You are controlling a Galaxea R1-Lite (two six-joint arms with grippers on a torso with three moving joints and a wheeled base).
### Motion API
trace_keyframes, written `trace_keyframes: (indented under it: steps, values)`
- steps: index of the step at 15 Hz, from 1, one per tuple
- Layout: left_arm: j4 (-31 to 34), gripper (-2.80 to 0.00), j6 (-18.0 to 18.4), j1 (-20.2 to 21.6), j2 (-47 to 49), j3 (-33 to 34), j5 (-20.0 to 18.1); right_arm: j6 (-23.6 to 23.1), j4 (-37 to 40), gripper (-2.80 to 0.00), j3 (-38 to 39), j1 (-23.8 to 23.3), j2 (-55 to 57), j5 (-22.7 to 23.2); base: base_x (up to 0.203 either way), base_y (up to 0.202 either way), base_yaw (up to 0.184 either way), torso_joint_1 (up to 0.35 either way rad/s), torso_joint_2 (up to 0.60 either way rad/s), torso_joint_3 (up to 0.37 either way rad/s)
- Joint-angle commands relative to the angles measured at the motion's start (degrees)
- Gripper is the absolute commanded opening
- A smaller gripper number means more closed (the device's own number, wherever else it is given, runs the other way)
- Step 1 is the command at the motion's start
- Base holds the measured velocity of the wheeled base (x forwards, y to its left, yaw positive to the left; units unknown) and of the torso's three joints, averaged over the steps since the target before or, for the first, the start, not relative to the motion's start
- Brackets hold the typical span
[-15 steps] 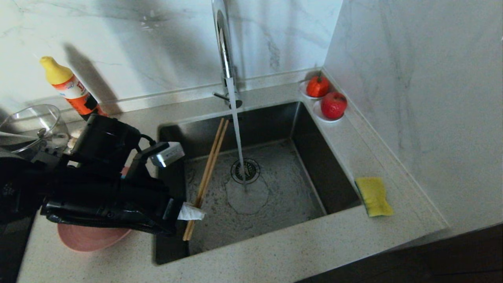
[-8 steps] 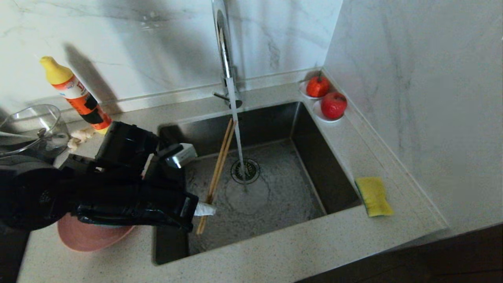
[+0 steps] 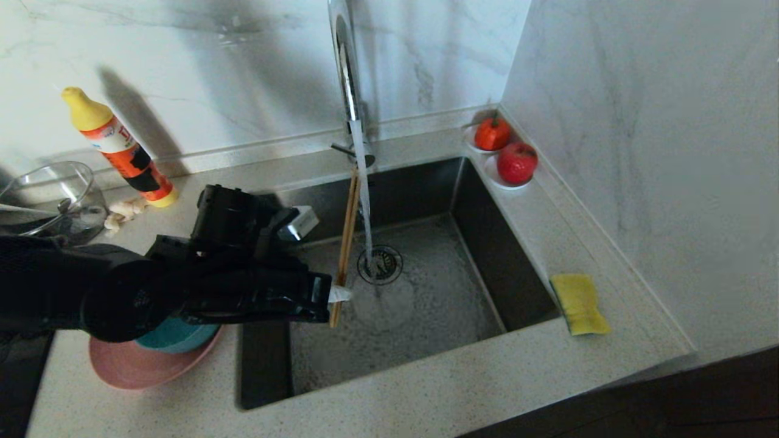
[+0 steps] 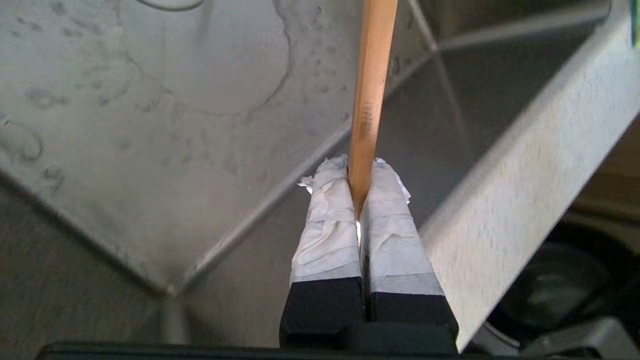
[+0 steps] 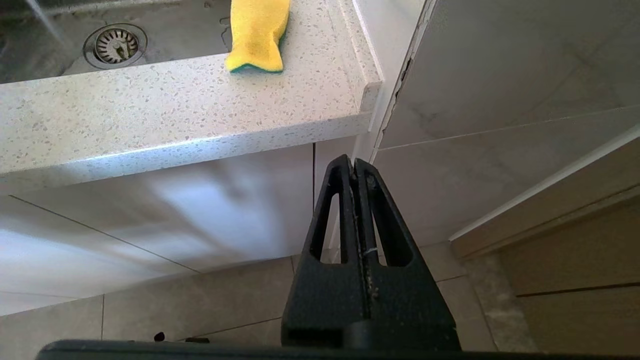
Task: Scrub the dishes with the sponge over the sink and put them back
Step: Rinse the chopsticks
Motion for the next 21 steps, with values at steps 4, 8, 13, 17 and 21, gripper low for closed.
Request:
trace_keyframes:
  steps: [4, 8, 13, 17, 21]
  values:
    - [-0.24, -2.80, -0.63, -0.83, 4.41, -4.36, -0.15, -0.07, -0.06, -2.80, 0.00, -0.06, 0.08, -0.01, 0.000, 0.000, 0.000, 0.000, 0.00, 0.000]
    - [-0.20, -2.80, -0.54, -1.97, 4.03, -4.28, -0.06, 0.00, 0.02, -2.80, 0.00, 0.01, 0.08, -0.01, 0.000, 0.000, 0.000, 0.000, 0.00, 0.000]
    - [-0.24, -2.80, -0.63, -2.12, 2.70, -4.02, 0.06, -0.07, 0.03, -2.80, 0.00, 0.03, 0.08, -0.01, 0.000, 0.000, 0.000, 0.000, 0.00, 0.000]
    - [-0.31, -2.80, -0.99, -2.00, 2.15, -2.79, 2.66, 0.02, 0.03, -2.80, 0.00, -0.06, 0.08, -0.01, 0.000, 0.000, 0.000, 0.000, 0.00, 0.000]
    - [-0.96, -2.80, -2.48, -1.86, 1.97, -2.12, 2.58, 0.02, -0.06, -2.80, 0.00, 0.03, 0.08, -0.01, 0.000, 0.000, 0.000, 0.000, 0.00, 0.000]
